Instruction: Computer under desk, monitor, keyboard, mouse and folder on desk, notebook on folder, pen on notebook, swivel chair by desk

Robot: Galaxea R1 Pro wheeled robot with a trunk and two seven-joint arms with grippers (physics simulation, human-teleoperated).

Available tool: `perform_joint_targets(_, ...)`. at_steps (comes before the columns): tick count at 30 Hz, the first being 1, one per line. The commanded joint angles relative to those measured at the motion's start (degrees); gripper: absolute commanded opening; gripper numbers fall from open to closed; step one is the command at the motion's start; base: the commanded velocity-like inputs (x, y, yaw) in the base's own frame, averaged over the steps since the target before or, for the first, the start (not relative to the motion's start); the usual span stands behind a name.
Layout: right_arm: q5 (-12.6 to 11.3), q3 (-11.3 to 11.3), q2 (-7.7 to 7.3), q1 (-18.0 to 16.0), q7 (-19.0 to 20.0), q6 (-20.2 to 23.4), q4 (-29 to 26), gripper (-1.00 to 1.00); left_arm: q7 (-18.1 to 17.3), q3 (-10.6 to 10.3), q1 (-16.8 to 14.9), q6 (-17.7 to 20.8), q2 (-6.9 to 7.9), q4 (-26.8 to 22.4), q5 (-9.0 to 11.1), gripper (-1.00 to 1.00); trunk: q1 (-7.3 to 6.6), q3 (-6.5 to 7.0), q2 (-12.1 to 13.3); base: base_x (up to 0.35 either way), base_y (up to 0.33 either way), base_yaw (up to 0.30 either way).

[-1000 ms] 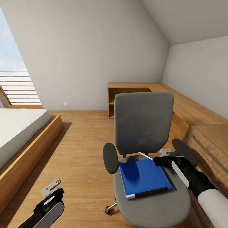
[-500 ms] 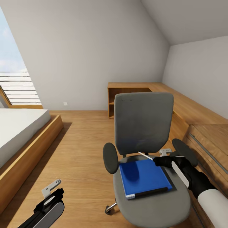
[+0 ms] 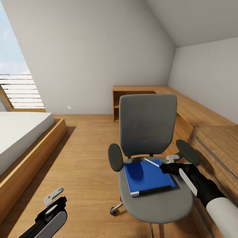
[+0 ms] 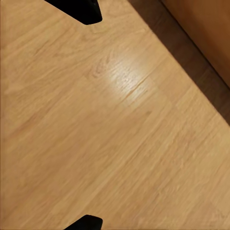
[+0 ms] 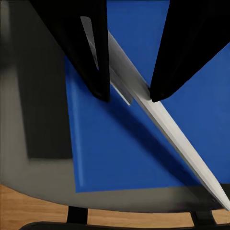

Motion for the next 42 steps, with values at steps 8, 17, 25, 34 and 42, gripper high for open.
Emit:
perform_joint_targets(8,0.0,0.12,-0.02,-0.04,0.04,0.04,-0.23,-1.0,0.26,-0.15,-0.07,-0.02,0.06,-0.06,0.24,1.0,-0.01,-0.05,-0.03,-0.015,0.0,0.0)
perform_joint_targets(17,-0.01,0.05,-0.03,0.11,-0.28,-0.11,-3.94,-1.0,0.24,-0.15,-0.07,-0.01,0.06,0.02,0.24,1.0,-0.01,-0.05,-0.03,-0.001,0.0,0.0)
perform_joint_targets(25,-0.07,0.03,-0.01,0.89,-0.86,0.24,-9.03,-1.0,0.13,-0.15,-0.07,-0.01,0.03,0.44,0.24,1.0,-0.01,-0.05,-0.03,0.0,0.0,0.0)
perform_joint_targets(34,-0.6,0.03,0.42,5.77,-13.44,0.61,-21.31,-1.0,0.0,-0.23,-0.07,-0.08,-0.19,1.59,0.24,1.0,-0.01,-0.05,-0.03,0.0,0.0,0.0)
perform_joint_targets(42,-5.9,-0.02,3.34,10.13,-29.39,0.54,-29.67,-1.0,-0.01,-0.31,-0.07,-0.1,-0.2,3.01,0.17,1.0,-0.01,-0.05,-0.03,0.0,0.0,0.0)
